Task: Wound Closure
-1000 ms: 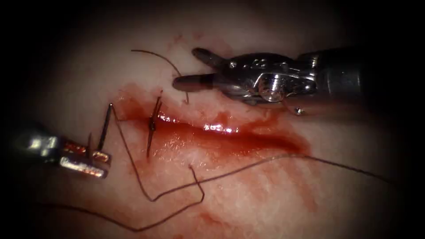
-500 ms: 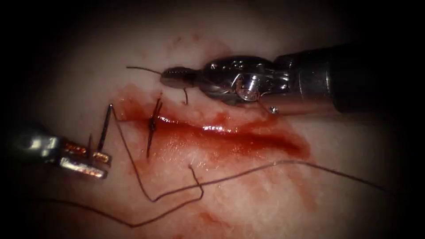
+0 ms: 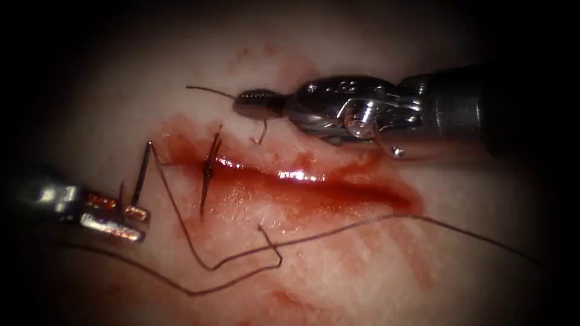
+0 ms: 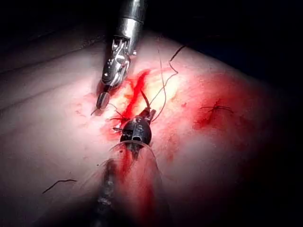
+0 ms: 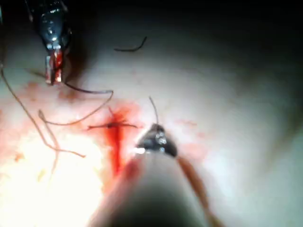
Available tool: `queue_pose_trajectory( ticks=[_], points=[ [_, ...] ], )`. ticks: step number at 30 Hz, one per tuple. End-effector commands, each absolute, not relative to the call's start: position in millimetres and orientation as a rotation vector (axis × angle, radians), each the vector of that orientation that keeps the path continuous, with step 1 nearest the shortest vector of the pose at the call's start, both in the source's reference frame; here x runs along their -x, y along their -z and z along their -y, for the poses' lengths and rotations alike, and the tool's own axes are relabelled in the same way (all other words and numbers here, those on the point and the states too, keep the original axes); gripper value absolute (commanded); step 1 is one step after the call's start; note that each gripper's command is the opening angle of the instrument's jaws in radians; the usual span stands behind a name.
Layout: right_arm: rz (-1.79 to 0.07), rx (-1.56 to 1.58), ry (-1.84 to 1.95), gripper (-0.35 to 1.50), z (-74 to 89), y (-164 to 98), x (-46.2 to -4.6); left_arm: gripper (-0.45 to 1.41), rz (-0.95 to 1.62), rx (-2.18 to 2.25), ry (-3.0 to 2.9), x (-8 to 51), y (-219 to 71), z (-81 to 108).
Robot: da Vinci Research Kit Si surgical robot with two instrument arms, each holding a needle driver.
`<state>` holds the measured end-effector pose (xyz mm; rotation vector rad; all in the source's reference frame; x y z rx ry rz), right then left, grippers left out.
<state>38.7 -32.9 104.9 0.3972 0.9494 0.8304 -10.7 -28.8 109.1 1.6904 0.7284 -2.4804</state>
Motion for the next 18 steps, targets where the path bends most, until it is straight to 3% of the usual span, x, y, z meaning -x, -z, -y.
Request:
queue_pose_trajectory(
  ticks=[1, 18],
  points=[
    [-0.963, -0.378, -0.835, -0.35, 32.3, -104.2, -38.8, -0.45, -0.73, -1.691, 2.479, 11.2, -109.7, 29.1],
    [-1.042, -0.335, -0.866, -0.35, 31.4, -101.7, -37.2, -0.45, -0.728, -1.685, 2.481, 11.3, -110.0, 29.2]
  ],
)
